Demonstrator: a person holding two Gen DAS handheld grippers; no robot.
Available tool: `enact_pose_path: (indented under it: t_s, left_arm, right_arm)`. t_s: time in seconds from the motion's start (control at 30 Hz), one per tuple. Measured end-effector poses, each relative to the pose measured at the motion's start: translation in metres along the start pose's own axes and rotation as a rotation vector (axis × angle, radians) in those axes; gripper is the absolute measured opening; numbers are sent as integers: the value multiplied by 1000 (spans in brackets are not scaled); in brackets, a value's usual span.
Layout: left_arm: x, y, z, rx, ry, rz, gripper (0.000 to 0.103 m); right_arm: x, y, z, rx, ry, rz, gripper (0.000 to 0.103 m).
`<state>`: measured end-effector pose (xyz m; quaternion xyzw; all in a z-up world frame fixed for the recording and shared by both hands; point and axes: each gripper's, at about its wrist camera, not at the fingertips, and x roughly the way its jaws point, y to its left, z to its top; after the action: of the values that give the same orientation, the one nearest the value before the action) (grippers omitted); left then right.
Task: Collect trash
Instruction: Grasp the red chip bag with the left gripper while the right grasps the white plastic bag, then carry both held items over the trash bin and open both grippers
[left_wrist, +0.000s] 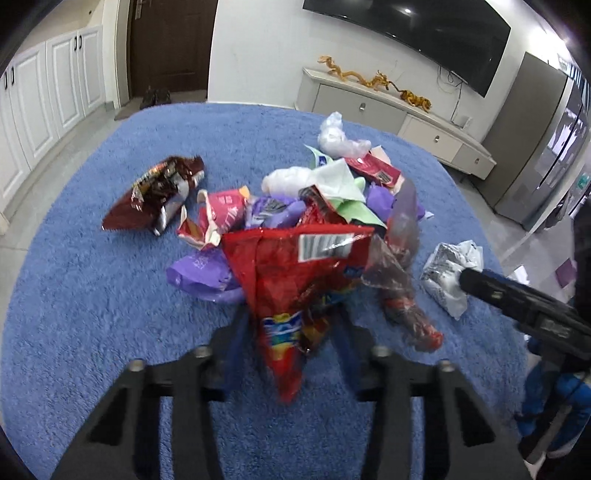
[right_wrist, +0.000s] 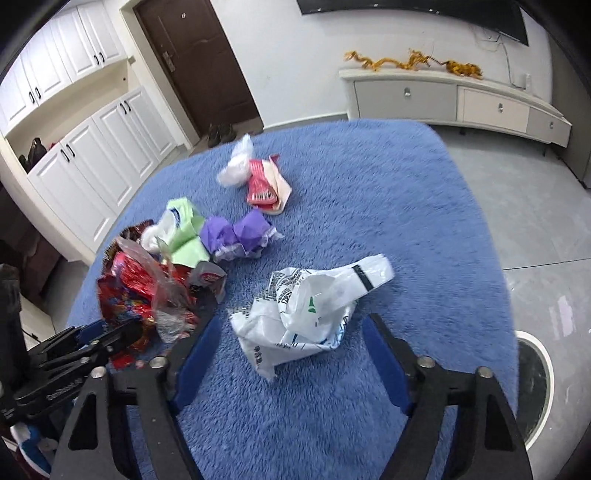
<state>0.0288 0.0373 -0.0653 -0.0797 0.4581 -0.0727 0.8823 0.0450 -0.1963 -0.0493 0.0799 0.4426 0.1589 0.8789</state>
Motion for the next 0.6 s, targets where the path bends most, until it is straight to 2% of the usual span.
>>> enact_pose_path:
  t_s: [0.03,0.17,0.27,0.47,0.6]
  left_arm:
    - [-1,0,-2,1,-4,-6,28]
    - [-14,-3,-8,24,-30,-24,16]
    - [-30,-6,-13,35,-67,-33,10]
    - [-69,-12,-20,52,-133,-26,8]
    - [-85,-34,-20,107,-158,-35,8]
  right_arm:
    - [3,-1,-1,1,8,6,59]
    - [2,-4,-5,-9,-2,33,44]
    - [-8,-4,-10,-14,-14,65,38]
    - [-42,2,-22,-49,-80,119,34]
    - [-71,-4,-29,-40,-137,121,34]
